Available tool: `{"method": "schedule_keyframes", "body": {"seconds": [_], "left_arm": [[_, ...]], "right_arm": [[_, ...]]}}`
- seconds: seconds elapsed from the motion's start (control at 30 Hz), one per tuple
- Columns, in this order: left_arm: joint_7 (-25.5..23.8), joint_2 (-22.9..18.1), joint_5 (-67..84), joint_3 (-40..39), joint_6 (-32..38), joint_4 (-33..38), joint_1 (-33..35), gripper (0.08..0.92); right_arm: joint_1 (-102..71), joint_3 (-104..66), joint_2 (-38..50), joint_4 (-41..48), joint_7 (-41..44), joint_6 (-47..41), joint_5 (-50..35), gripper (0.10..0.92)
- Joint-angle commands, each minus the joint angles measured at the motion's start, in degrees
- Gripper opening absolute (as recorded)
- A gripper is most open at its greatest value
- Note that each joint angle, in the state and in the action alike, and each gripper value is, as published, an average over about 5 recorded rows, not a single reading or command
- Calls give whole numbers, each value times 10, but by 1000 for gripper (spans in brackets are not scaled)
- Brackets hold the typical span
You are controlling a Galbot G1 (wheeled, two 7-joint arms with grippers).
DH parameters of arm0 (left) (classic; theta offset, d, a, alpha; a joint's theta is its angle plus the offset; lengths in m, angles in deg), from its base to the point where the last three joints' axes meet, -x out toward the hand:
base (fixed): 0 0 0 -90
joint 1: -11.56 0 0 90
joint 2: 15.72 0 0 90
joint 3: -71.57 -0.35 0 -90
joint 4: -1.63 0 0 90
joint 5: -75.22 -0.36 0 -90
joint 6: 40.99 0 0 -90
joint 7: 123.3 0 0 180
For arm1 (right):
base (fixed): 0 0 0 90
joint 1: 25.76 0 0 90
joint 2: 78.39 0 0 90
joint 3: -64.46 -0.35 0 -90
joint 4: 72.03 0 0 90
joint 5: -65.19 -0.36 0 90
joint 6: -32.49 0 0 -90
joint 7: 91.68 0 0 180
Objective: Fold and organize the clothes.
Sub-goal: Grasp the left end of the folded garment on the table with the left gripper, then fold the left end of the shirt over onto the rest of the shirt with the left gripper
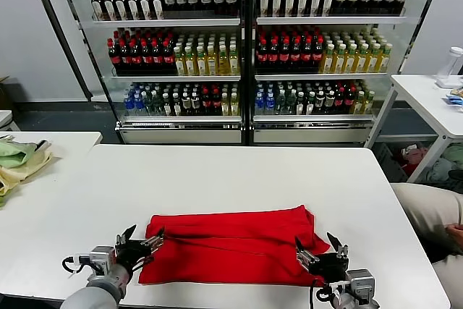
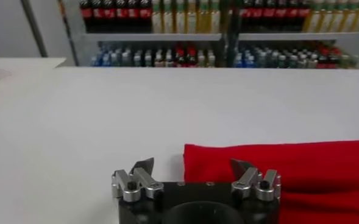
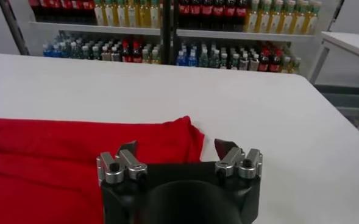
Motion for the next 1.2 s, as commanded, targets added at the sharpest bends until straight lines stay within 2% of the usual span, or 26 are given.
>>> {"method": "schedule_keyframes", "body": {"seconds": [0.03,0.27,0.37,0.63,0.93,1.1,1.2], "left_arm": [[87,-36,33,-44,5,-5,-2,822],[87,-48,36,-45,7,7,12,822],[87,-55,35,-48,10,13,15,781],[82,-73,12,-57,19,8,17,568],[75,-76,-14,-49,23,-3,10,307],[65,-73,-76,-16,20,30,0,164],[66,-64,-90,36,13,49,-5,112]], "right_arm": [[-9,1,-4,-8,1,1,20,823],[-9,4,-5,-4,3,2,22,823],[-8,5,-5,-3,3,2,22,823],[-7,7,-5,0,3,3,23,823],[-7,8,-5,1,3,2,23,823],[-8,8,-4,-3,3,1,24,823],[-8,6,-3,-6,2,0,24,823]]}}
